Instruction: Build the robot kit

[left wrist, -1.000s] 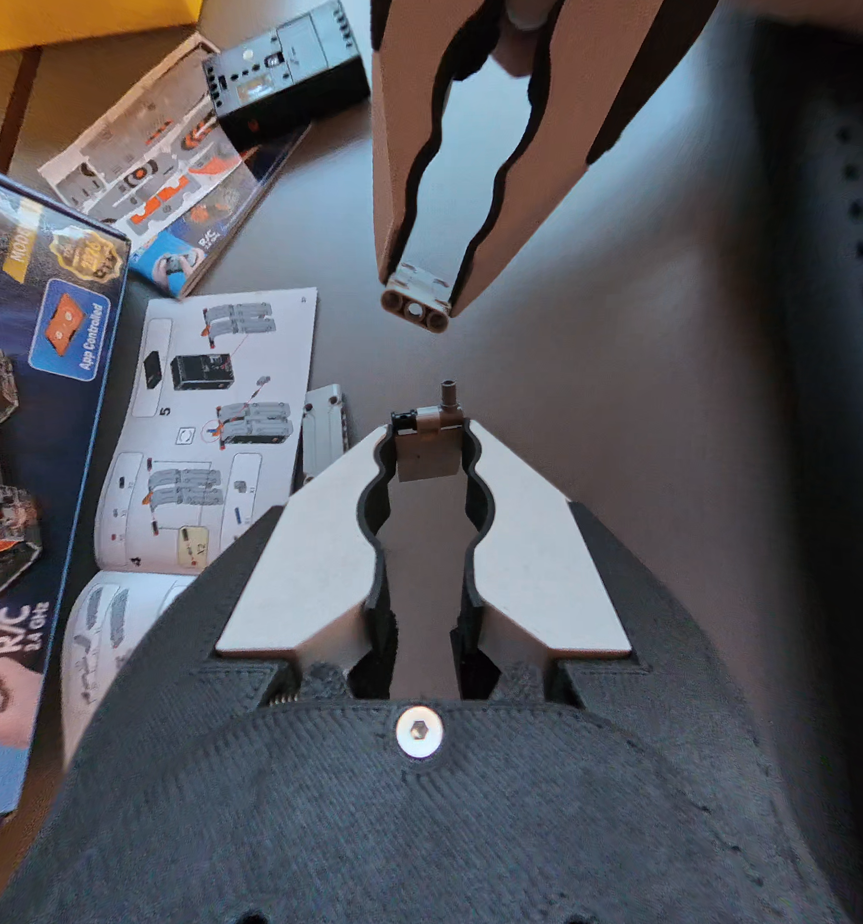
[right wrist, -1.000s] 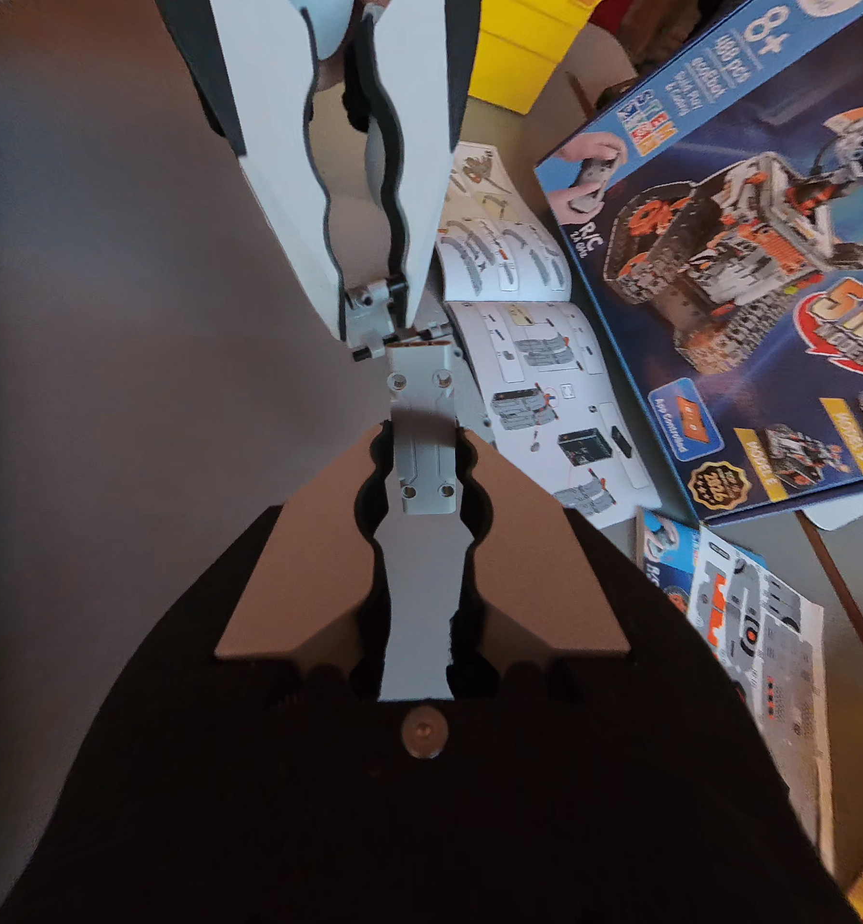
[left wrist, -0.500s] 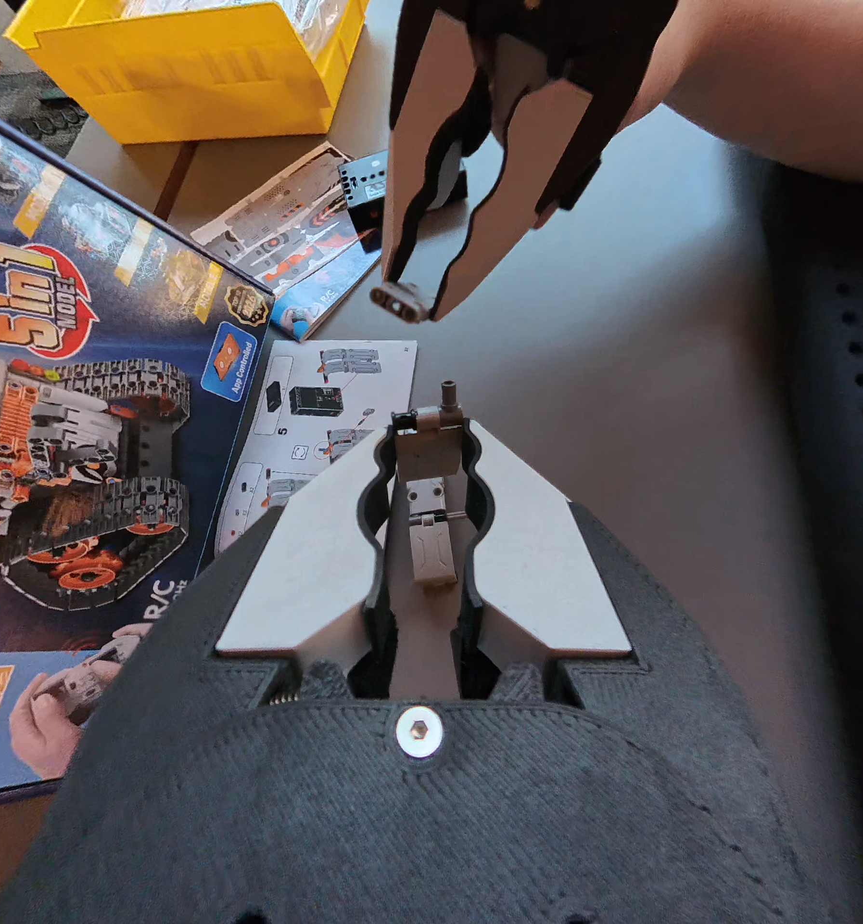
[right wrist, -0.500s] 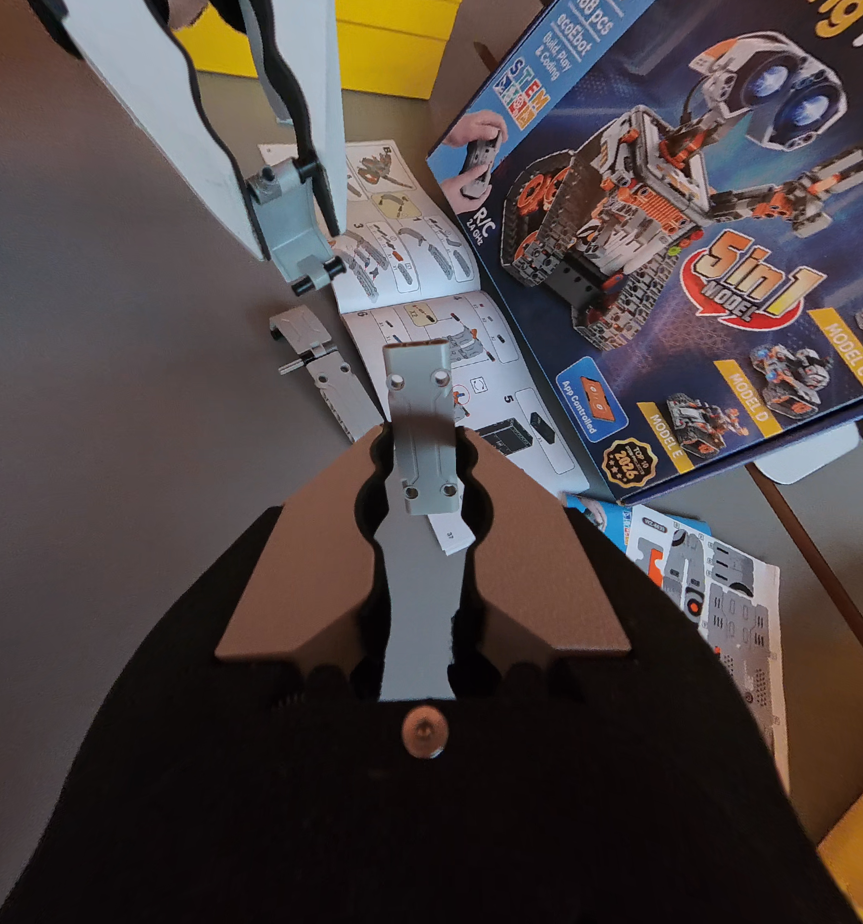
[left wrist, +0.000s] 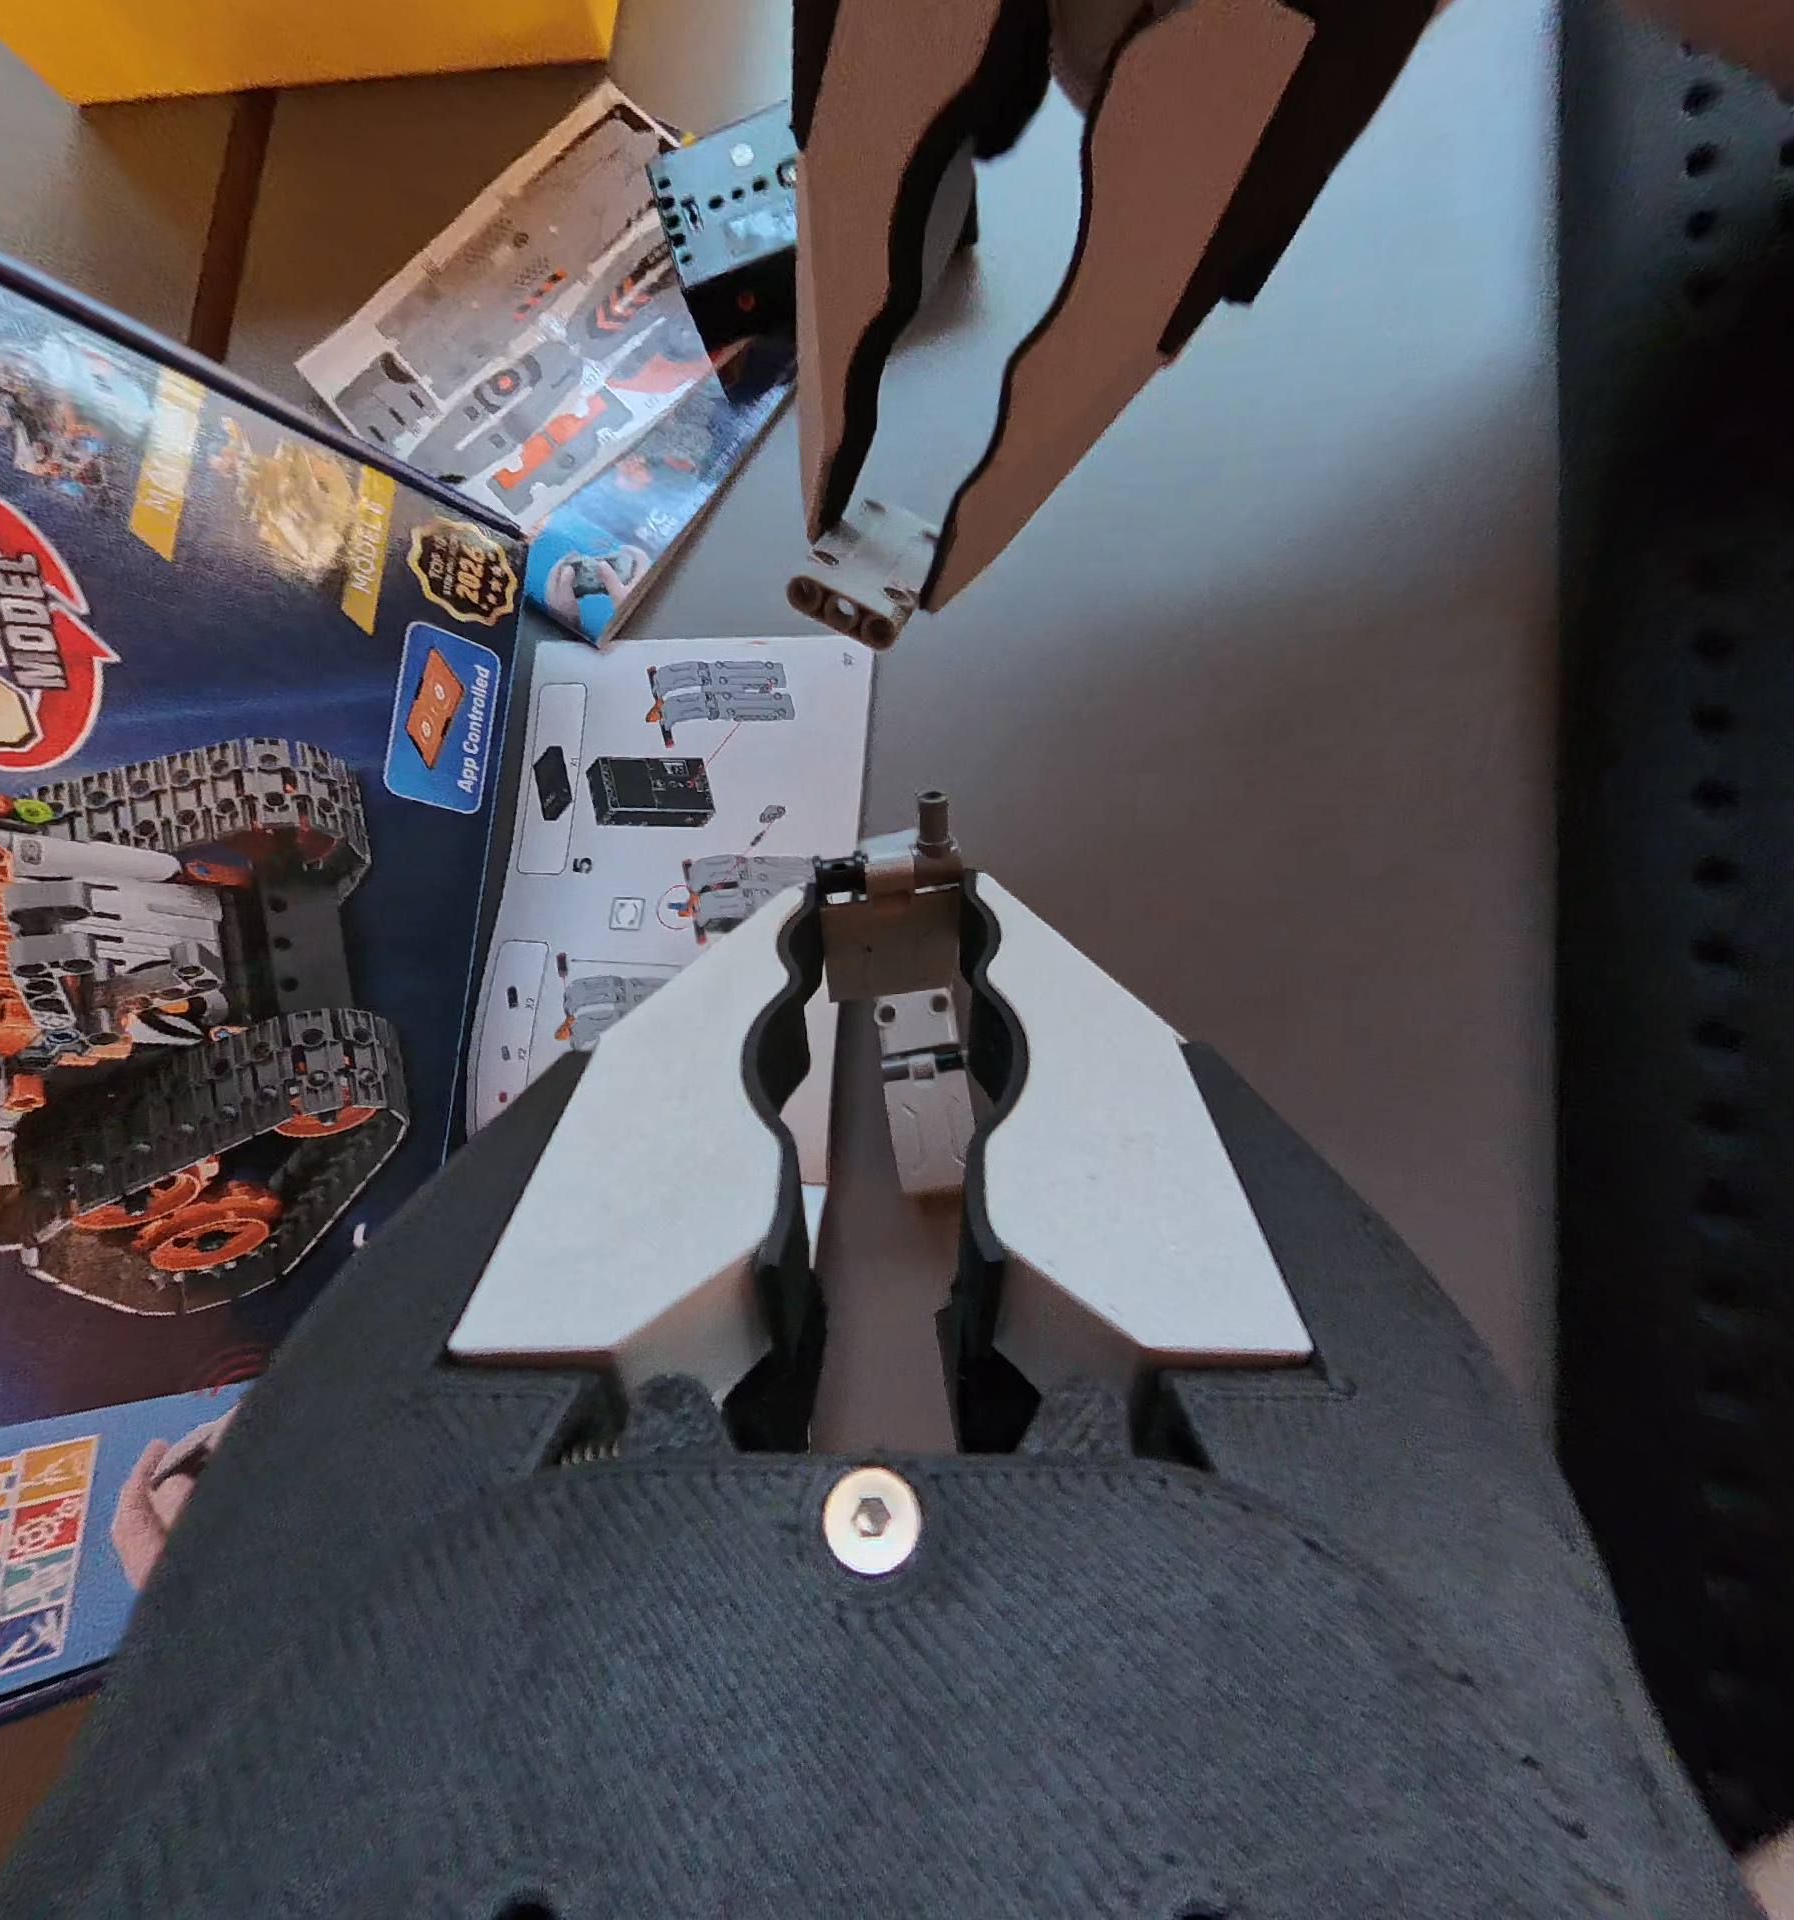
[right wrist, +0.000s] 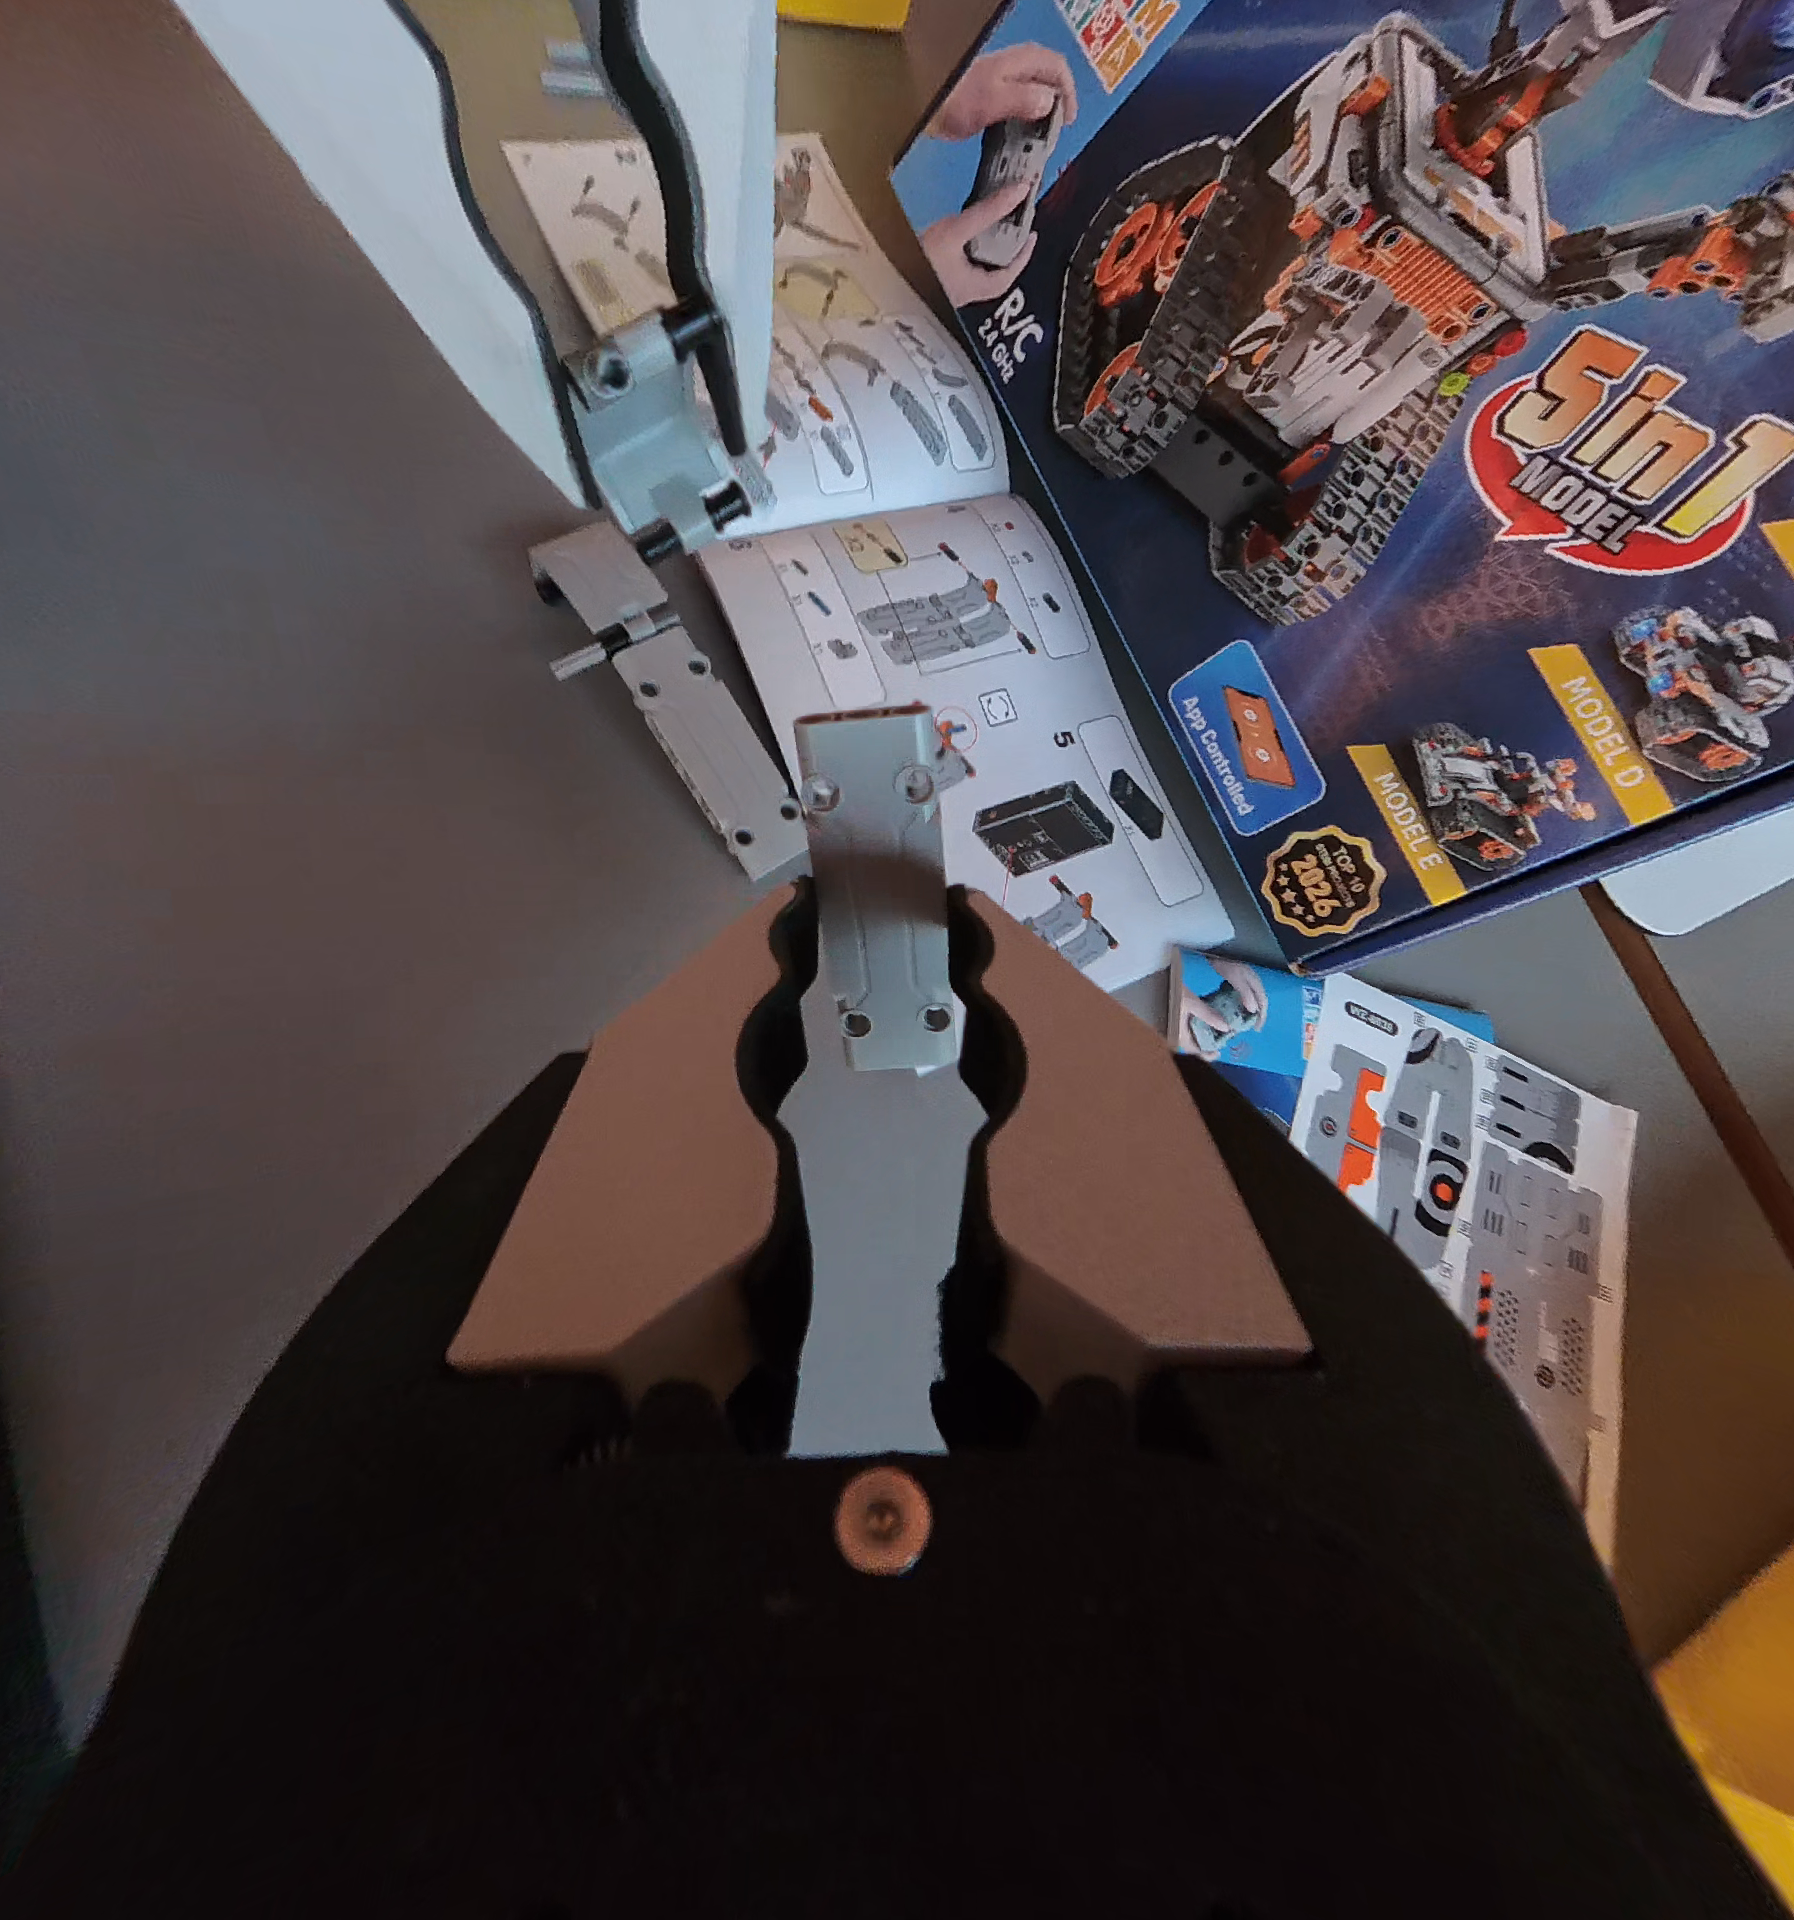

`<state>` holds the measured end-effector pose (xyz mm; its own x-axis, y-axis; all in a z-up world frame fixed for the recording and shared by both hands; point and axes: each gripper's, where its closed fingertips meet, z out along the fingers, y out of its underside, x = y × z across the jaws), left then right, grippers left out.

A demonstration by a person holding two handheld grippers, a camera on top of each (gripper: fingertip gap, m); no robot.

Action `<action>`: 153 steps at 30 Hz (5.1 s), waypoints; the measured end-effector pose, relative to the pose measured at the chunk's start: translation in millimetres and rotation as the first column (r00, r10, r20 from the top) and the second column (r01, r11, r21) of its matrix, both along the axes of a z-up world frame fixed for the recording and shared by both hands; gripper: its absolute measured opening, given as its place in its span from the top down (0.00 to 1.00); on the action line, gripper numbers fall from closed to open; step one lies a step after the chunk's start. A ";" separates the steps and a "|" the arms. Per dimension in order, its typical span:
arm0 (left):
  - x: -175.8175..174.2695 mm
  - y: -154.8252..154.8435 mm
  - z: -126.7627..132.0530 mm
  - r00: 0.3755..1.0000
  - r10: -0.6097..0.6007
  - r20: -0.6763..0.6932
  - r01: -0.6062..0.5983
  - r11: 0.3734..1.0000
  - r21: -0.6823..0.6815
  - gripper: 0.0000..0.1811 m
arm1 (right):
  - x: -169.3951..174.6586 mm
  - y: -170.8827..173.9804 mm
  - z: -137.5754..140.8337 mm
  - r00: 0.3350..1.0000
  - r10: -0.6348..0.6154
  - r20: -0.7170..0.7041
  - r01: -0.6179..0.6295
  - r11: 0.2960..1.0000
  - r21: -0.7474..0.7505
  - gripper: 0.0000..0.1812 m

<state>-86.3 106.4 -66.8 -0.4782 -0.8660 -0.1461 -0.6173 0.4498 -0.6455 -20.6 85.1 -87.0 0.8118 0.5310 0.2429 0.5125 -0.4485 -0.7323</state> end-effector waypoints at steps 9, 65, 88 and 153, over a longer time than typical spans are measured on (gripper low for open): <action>-36.1 -8.0 -38.4 0.942 -0.003 -0.335 0.057 0.987 0.151 0.87 | -42.4 -16.9 -32.0 0.995 0.100 0.008 -0.098 0.986 -0.135 0.87; -166.5 106.3 31.8 0.820 0.547 -0.170 -0.522 0.836 0.171 0.87 | 14.1 -12.4 -27.4 0.992 -0.024 0.126 0.021 1.000 0.023 0.87; -147.4 71.6 22.8 0.905 0.353 -0.239 -0.328 0.934 0.140 0.87 | -72.2 13.2 63.9 0.956 0.293 -0.001 -0.284 0.927 0.245 0.87; -119.9 0.9 -58.9 0.726 -0.019 -0.688 0.043 0.999 0.018 0.87 | -142.4 10.4 -7.5 0.874 0.372 -0.313 -0.355 0.928 0.112 0.88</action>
